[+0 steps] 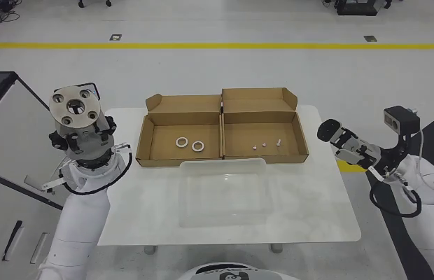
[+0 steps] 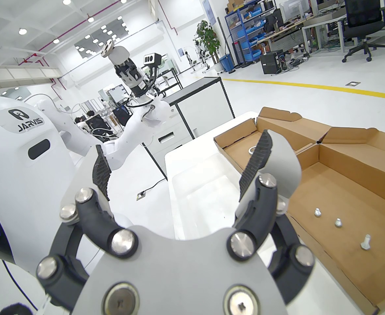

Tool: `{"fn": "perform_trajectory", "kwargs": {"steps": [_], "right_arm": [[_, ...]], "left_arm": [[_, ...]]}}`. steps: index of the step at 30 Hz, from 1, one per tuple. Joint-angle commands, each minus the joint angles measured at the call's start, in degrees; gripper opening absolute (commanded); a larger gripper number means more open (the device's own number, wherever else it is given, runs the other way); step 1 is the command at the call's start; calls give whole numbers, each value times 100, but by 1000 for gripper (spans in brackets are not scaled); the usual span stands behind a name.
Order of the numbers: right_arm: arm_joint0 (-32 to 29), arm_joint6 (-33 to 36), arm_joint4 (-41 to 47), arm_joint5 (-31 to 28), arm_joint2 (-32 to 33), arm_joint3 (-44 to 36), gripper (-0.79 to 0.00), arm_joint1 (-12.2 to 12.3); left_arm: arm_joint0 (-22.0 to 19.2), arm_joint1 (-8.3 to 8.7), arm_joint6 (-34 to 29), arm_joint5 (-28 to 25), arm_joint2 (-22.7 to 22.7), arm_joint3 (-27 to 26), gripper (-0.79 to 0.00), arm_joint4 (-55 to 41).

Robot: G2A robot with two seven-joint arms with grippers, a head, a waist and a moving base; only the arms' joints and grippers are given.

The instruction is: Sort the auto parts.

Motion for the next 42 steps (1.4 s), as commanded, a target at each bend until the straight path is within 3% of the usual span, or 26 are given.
{"fn": "perform_trajectory", "kwargs": {"steps": [1,6,12,18,24,29,35,42], "right_arm": [[0,0,0,0,0,0,0,0],[0,0,0,0,0,0,0,0],[0,0,0,0,0,0,0,0],[0,0,0,0,0,0,0,0],[0,0,0,0,0,0,0,0],[0,0,0,0,0,0,0,0],[0,0,0,0,0,0,0,0],[0,0,0,0,0,0,0,0]], "left_arm": [[0,0,0,0,0,0,-785,0],[-1,2,56,42,-17,8,-785,93],[1,6,366,350,-32,168,-785,1250],[-116,-29,957,287,49,218,-785,2315],[-870,-39,1504,335,138,518,-785,4541],[-1442,-18,1457,486,325,757,-785,6645],[-1514,28,1515,740,407,1071,-785,8135],[-1866,61,1412,598,725,1291,-785,9678]]}}
